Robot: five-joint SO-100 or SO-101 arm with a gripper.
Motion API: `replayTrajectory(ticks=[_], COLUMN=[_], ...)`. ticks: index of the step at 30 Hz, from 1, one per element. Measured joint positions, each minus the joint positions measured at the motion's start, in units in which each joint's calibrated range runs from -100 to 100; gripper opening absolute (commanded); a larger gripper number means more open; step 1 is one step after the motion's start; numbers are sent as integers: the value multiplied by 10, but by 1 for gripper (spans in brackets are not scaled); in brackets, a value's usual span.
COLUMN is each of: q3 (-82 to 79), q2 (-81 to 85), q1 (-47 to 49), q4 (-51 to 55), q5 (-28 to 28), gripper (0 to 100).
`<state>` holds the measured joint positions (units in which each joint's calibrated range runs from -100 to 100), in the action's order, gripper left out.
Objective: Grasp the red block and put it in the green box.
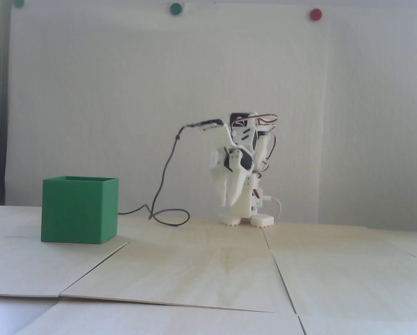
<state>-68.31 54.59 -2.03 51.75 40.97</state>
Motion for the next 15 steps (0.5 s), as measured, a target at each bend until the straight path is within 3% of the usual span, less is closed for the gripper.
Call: replayTrajectory(ticks=[8, 15], q3=[-244, -287], q2=[180, 280], q1=[63, 92], q4=[-4, 62], q5=[0, 0], gripper=[4, 4])
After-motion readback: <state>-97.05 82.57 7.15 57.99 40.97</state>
